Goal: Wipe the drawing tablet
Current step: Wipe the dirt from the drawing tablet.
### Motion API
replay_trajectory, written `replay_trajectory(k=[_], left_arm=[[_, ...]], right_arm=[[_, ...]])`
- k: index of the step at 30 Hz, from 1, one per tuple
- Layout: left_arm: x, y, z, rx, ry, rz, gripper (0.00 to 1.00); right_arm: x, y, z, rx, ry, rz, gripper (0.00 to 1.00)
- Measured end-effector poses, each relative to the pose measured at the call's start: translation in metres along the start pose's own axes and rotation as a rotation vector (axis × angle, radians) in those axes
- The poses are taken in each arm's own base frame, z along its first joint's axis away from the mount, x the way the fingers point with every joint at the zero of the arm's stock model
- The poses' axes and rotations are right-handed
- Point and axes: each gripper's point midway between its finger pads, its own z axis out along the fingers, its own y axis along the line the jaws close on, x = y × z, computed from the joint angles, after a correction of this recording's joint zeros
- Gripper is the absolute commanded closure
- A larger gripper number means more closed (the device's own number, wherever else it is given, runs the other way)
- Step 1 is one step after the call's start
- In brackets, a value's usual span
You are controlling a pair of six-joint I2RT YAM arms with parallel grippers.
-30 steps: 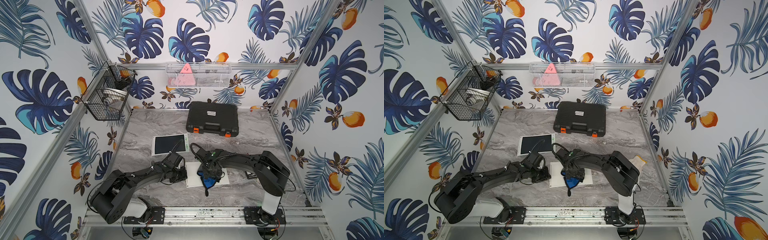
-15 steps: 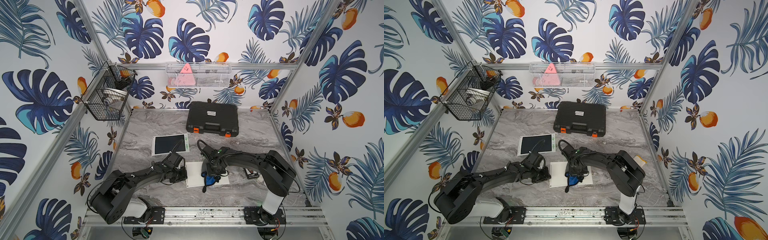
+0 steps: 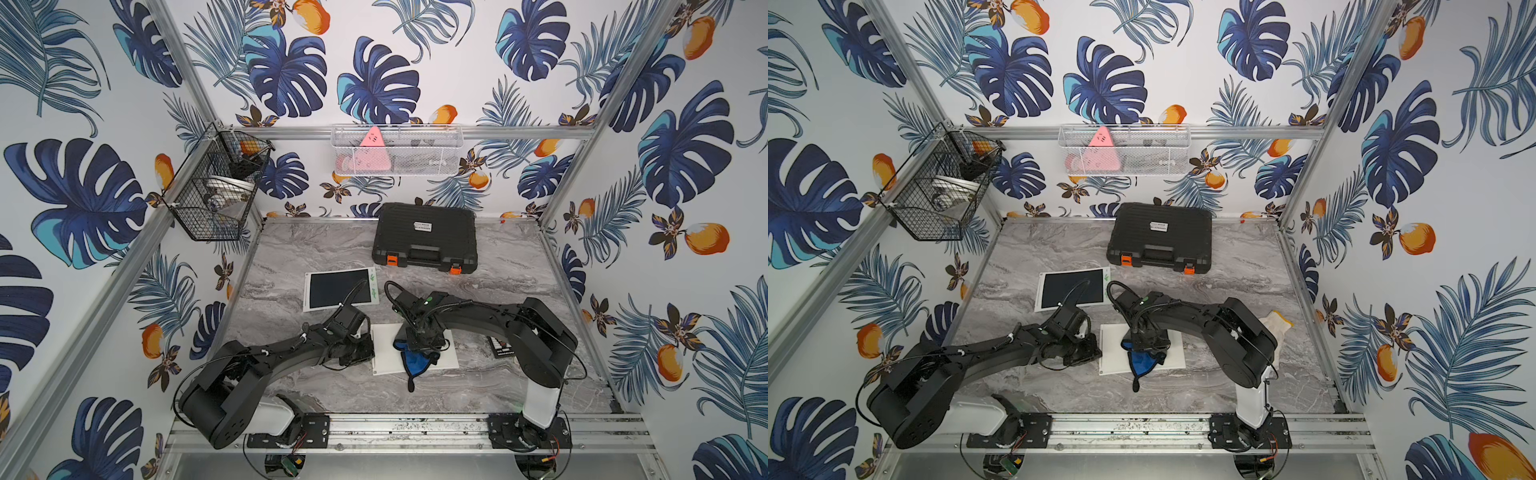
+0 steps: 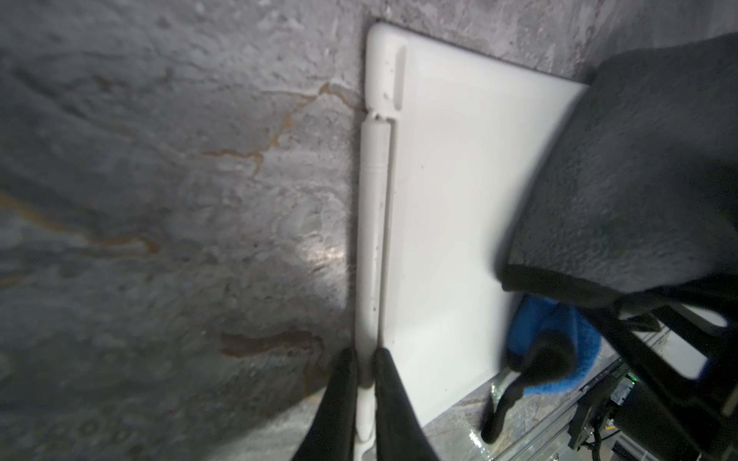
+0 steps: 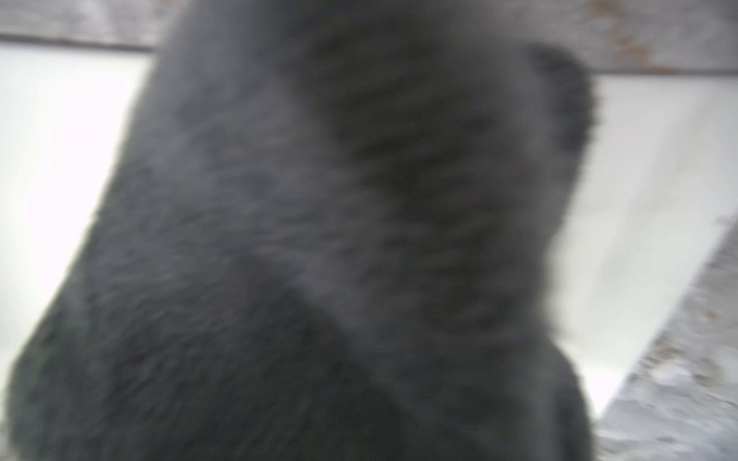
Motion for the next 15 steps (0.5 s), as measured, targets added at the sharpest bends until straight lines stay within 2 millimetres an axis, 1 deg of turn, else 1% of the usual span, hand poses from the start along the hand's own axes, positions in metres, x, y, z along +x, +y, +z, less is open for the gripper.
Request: replay_trajectory(k=[1,2,3,7,8,9,11,12,13,15], left_arm=[[0.0,0.0,0.0,0.0,0.0,0.0,0.85],[0.0,0.0,0.0,-0.001,0.0,0.0,0.85],[0.0,0.0,0.0,-0.001,0.0,0.0,0.85],[0.0,0.0,0.0,0.0,0.0,0.0,0.85],[0.0,0.0,0.0,0.0,0.0,0.0,0.85],[0.0,0.0,0.0,0.0,0.0,0.0,0.85],[0.0,0.0,0.0,0.0,0.0,0.0,0.85],[0.0,0.0,0.0,0.001,0.001,0.0,0.85],[0.001,0.0,0.0,-0.001,0.003,-0.001,0.85],[0.001,0.001,0.0,-0.004,0.006,-0.002,0.85]], right_arm=[[0.0,-0.004,0.001,0.007,0.009,0.01,0.94],[0.0,-0.007,0.001,0.006,0.013,0.017,0.98],[0.0,-0.009,0.001,-0.006,0.017,0.028,1.0],[0.0,-0.014,-0.002,-0.116,0.019,0.088,1.0],[-0.003,-0.02,-0.003,-0.128,0.009,0.107,1.0],[-0.006,-0.03,-0.004,-0.127,-0.002,0.135,1.0],[-0.011,-0.058,-0.006,-0.094,-0.024,0.2,1.0],[-0.013,-0.067,-0.009,-0.102,-0.031,0.231,1.0],[-0.017,-0.08,-0.011,-0.075,-0.054,0.25,1.0],[-0.012,-0.113,-0.012,0.011,-0.045,0.304,1.0]])
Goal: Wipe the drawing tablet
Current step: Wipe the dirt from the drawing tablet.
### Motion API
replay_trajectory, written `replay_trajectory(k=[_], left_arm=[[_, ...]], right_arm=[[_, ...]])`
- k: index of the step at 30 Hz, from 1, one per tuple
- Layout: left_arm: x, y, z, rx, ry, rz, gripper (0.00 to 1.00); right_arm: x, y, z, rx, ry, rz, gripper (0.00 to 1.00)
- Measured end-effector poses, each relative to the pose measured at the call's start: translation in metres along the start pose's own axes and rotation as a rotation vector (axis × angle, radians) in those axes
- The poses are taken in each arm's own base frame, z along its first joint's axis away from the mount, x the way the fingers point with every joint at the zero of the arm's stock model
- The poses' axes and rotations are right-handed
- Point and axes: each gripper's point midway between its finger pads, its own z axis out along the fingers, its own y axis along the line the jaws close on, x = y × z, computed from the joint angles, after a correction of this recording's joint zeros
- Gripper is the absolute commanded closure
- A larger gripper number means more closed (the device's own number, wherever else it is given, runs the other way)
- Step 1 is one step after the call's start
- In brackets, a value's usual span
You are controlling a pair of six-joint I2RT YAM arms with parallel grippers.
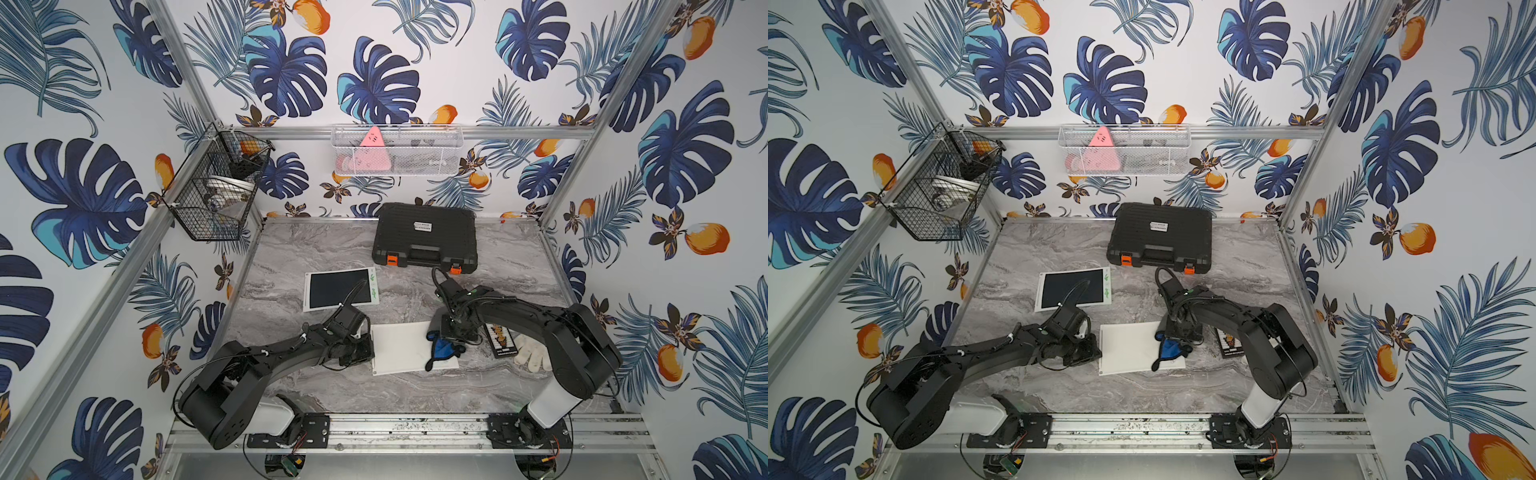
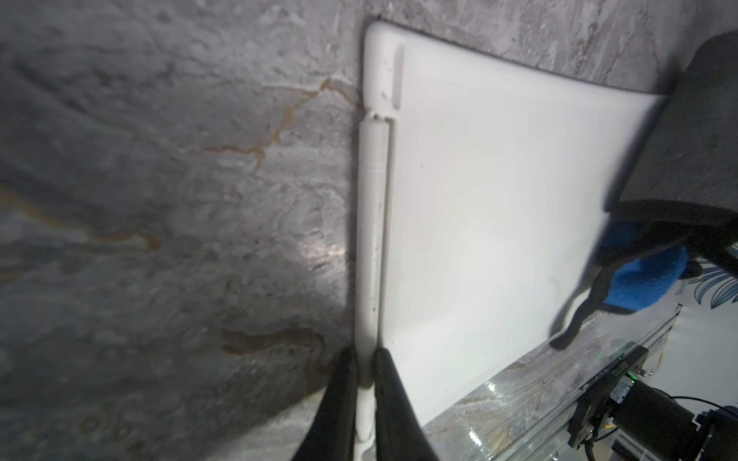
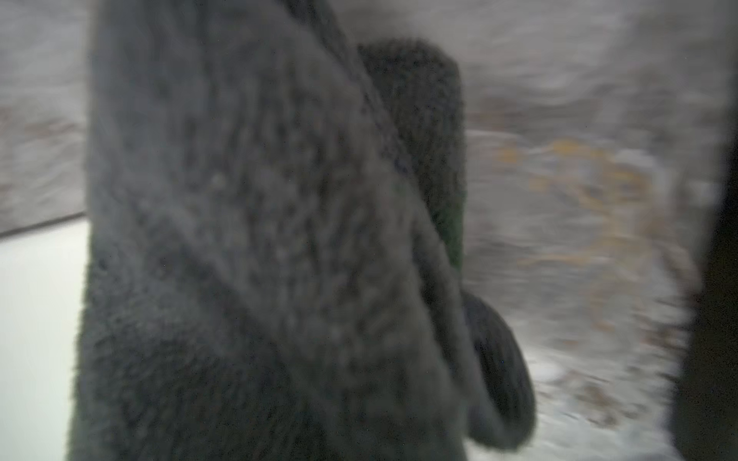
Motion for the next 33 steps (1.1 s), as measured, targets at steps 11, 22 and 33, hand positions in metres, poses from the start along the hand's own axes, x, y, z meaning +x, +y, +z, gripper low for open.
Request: replay_trajectory(k=[11,22,33], left_arm=[[0.0,0.0,0.0,-0.003,0.001,-0.001,0.85],[0.0,0.0,0.0,-0.003,0.003,-0.001,0.85],[0.001,0.001,-0.001,-0.008,0.003,-0.002,0.85]], right_arm=[[-0.008,-0.03,-0.013,0.052,-0.035,0.023,1.0],[0.035,0.066,-0.025,-0.034,-0.099,-0.315,1.0],[0.057,0.109,-0.006,-0.006,-0.091,-0.441,0.48]])
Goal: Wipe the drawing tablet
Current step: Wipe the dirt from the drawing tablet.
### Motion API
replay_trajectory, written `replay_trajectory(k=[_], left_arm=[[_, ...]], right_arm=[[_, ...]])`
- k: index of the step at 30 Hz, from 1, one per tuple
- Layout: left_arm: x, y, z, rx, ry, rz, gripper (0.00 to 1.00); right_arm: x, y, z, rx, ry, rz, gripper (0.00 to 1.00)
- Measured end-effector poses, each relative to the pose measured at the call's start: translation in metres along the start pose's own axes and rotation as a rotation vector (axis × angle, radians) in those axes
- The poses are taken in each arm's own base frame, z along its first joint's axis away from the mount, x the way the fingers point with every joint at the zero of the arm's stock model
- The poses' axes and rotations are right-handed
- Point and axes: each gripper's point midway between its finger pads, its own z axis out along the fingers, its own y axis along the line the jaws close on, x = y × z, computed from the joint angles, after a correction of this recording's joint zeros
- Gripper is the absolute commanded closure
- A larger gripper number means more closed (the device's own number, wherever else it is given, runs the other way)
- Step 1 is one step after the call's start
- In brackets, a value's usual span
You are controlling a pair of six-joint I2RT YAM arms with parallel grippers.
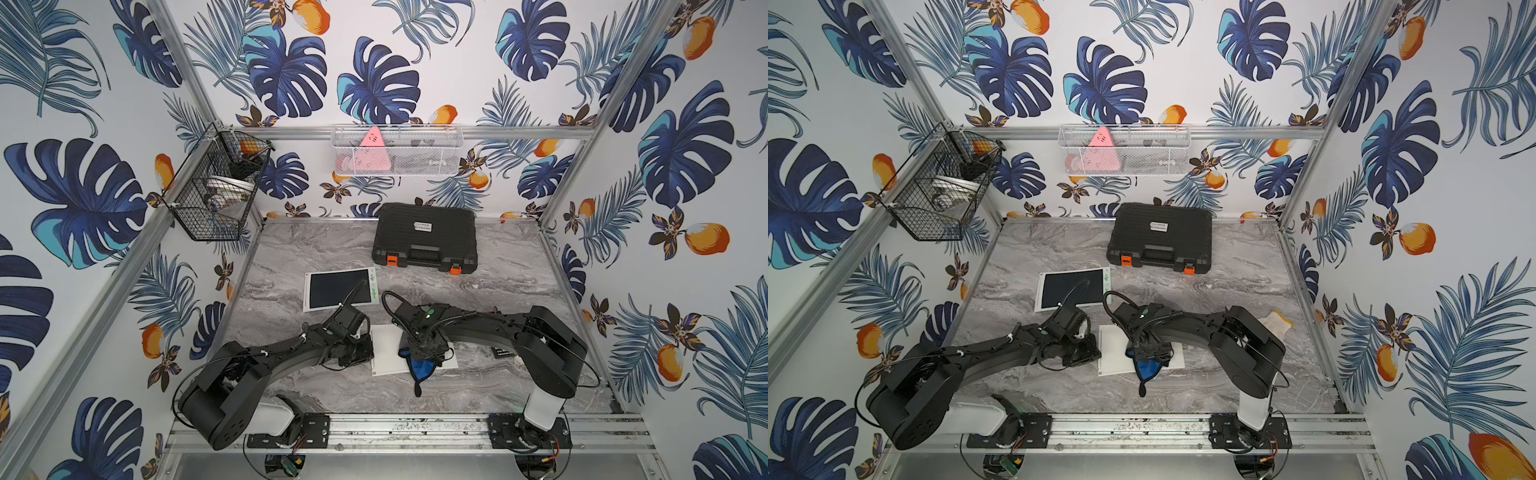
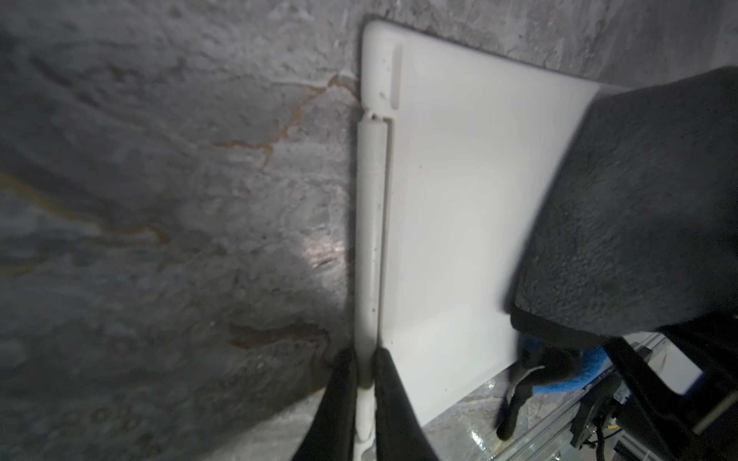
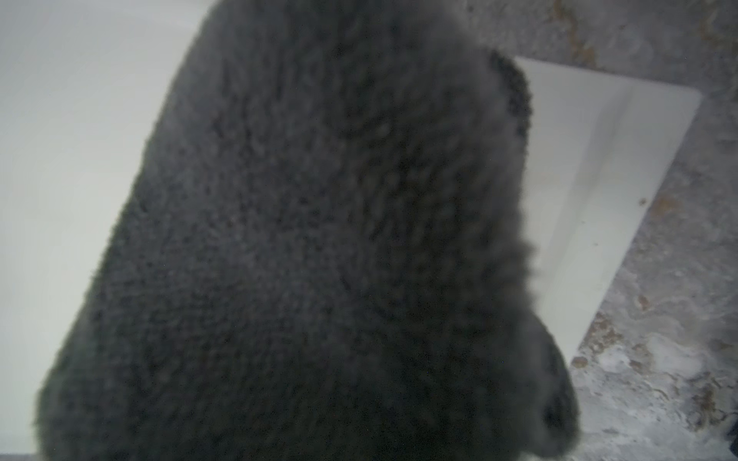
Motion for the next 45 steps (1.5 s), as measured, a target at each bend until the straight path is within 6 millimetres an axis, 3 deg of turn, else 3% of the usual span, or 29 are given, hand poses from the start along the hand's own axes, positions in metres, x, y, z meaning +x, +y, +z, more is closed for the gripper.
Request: replay_trajectory(k=[4,7,12,16,19,23,28,30,34,36,37,41,43,45], left_arm=[[0.001,0.001,0.0,-0.005,0.002,-0.002,0.85],[0.001,0.002,-0.001,-0.007,0.001,-0.002,0.85],[0.0,0.002,-0.001,-0.008,-0.001,-0.001,0.85],[0.0,0.002,-0.001,-0.008,-0.002,-0.001,0.85],[0.0,0.002,-0.001,-0.008,-0.002,-0.001,0.85],[0.0,0.002,-0.001,-0.008,-0.002,-0.001,0.85],[0.001,0.003,-0.002,-0.012,0.001,-0.003,0.85],[0.001,0.003,-0.002,-0.012,0.0,-0.002,0.85],[0.001,0.003,-0.002,-0.013,-0.002,-0.002,0.85],[0.001,0.003,-0.002,-0.013,-0.002,-0.002,0.85],[0.001,0.003,-0.002,-0.013,-0.002,-0.002,0.85],[0.001,0.003,-0.002,-0.013,-0.002,-0.002,0.85],[0.001,0.003,-0.002,-0.013,-0.002,-0.002,0.85],[0.001,0.003,-0.002,-0.013,-0.002,-0.002,0.85]], right_arm=[[0.002,-0.005,0.004,0.034,0.015,-0.003,0.44],[0.004,-0.006,0.007,0.046,0.025,-0.003,0.51],[0.004,0.0,0.011,0.01,0.021,0.025,0.85],[0.003,-0.006,0.011,-0.039,0.024,0.077,0.98],[0.002,-0.005,0.008,-0.065,0.018,0.083,0.9],[0.002,0.008,0.004,-0.084,0.001,0.049,0.6],[0.001,0.02,0.005,-0.066,0.004,0.008,0.52],[0.002,0.019,0.006,-0.058,0.012,0.007,0.56],[0.002,0.007,0.011,-0.045,0.031,0.041,0.75],[0.002,0.0,0.013,-0.056,0.042,0.064,0.95],[0.002,-0.003,0.014,-0.053,0.045,0.074,1.0],[0.003,-0.007,0.013,-0.082,0.046,0.099,1.0],[0.003,-0.006,0.012,-0.087,0.04,0.098,0.83],[0.003,-0.003,0.011,-0.085,0.031,0.085,0.57]])
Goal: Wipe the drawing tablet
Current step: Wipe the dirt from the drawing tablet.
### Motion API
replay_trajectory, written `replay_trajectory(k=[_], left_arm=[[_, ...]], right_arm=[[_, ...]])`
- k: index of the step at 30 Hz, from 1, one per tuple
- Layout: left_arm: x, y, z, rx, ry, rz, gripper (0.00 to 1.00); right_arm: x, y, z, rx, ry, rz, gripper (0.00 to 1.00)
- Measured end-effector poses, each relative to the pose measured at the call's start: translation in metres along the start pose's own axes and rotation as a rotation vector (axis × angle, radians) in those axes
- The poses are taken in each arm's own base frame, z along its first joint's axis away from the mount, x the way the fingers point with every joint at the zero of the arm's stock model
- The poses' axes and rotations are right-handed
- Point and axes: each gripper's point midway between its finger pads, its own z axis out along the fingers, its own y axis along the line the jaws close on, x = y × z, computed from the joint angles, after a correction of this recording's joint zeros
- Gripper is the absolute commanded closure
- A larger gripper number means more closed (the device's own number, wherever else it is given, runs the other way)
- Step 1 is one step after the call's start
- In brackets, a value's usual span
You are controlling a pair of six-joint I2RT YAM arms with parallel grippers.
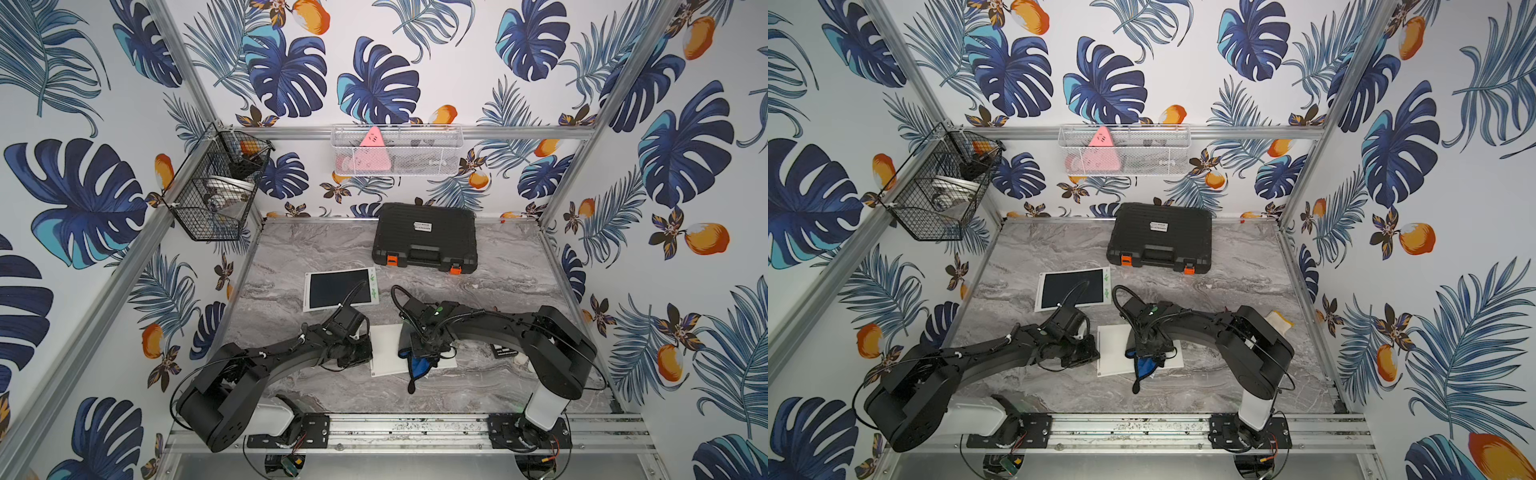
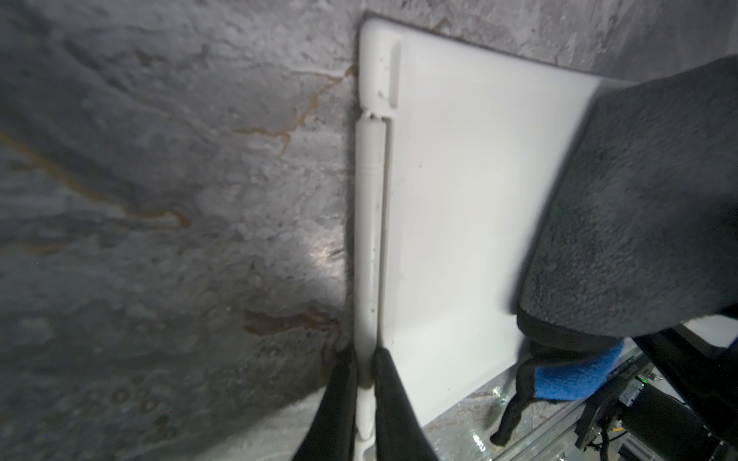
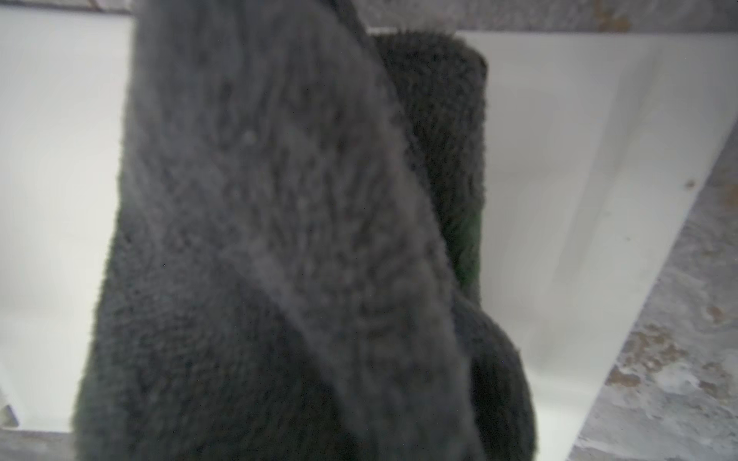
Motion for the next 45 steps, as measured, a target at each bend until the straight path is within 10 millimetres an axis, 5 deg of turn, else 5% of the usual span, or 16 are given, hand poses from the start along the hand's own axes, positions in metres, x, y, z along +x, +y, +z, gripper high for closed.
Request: replay_trajectory(k=[3,7,8,14,22,26,29,31,39,45], left_arm=[[0.0,0.0,0.0,0.0,0.0,0.0,0.85],[0.0,0.0,0.0,0.0,0.0,0.0,0.85],[0.0,0.0,0.0,0.0,0.001,0.0,0.85],[0.0,0.0,0.0,0.0,-0.001,0.0,0.85],[0.0,0.0,0.0,0.0,-0.001,0.0,0.85],[0.0,-0.001,0.0,0.003,0.0,0.0,0.85],[0.001,0.001,-0.001,-0.004,0.005,-0.002,0.85],[0.001,0.001,-0.001,-0.005,0.004,-0.002,0.85],[0.001,0.001,-0.001,-0.005,0.003,-0.002,0.85],[0.001,0.002,-0.001,-0.008,0.003,-0.003,0.85]], right_arm=[[-0.001,0.016,-0.002,-0.028,-0.014,-0.034,0.41],[-0.001,0.023,-0.002,-0.032,-0.011,-0.048,0.38],[-0.001,0.023,-0.001,-0.029,-0.008,-0.049,0.41],[0.001,0.002,0.002,0.054,0.007,-0.035,1.0],[-0.004,-0.012,-0.002,-0.012,0.003,0.053,1.0],[-0.016,-0.068,-0.013,0.02,-0.031,0.204,1.0],[-0.008,-0.132,-0.025,0.144,-0.02,0.323,1.0],[-0.007,-0.147,-0.033,0.168,-0.021,0.336,1.0],[-0.011,-0.136,-0.043,0.143,-0.042,0.281,1.0],[-0.006,-0.065,-0.042,0.092,-0.059,0.063,1.0]])
